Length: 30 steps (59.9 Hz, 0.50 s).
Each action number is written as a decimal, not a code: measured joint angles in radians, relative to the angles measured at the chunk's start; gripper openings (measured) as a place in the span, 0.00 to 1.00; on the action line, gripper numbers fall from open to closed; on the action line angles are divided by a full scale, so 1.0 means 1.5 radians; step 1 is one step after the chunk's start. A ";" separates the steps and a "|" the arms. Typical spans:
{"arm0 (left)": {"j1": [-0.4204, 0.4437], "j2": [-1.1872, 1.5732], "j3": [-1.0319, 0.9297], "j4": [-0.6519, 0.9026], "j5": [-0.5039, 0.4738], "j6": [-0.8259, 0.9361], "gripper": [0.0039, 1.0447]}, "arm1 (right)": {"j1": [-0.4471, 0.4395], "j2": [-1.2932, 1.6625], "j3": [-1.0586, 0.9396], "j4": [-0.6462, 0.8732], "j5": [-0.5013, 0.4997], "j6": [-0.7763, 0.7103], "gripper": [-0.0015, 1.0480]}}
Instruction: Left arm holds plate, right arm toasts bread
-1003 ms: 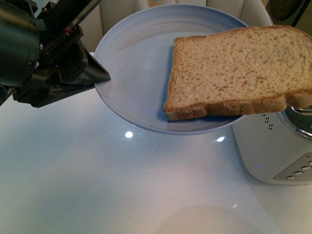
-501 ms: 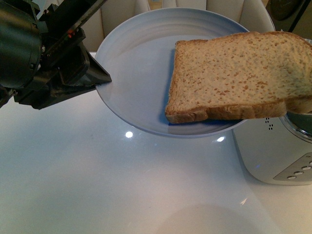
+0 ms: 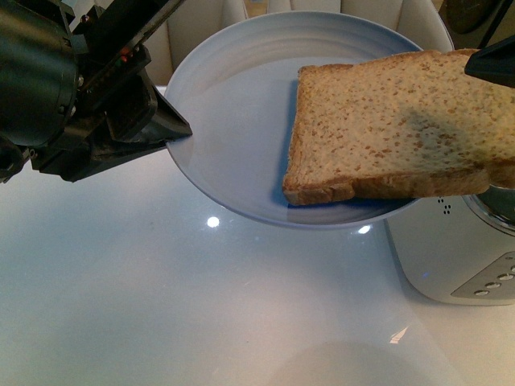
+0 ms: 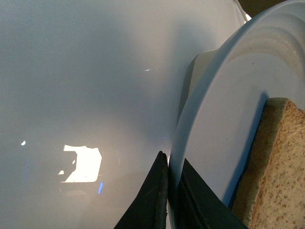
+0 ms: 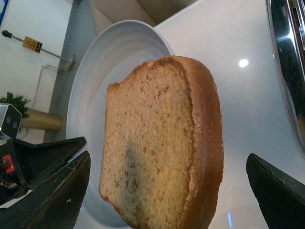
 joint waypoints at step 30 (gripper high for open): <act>0.000 0.000 0.000 0.004 0.002 -0.005 0.03 | 0.003 0.011 0.000 0.003 0.015 0.021 0.36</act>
